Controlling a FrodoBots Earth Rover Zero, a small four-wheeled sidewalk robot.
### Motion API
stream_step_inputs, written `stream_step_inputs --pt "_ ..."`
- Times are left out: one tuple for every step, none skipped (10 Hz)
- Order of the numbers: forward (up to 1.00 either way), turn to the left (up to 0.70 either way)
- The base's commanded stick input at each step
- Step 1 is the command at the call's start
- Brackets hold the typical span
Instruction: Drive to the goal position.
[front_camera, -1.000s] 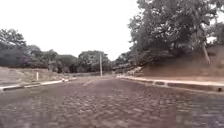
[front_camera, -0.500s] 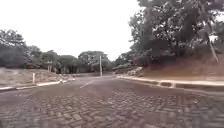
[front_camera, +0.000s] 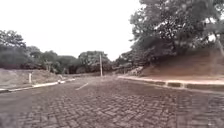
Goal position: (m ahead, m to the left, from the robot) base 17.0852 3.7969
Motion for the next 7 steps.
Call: stream_step_inputs --pt "1.00 0.00" --pt "1.00 0.00" --pt "1.00 0.00" --pt "1.00 0.00" --pt "1.00 0.00" --pt "1.00 0.00" --pt "1.00 0.00"
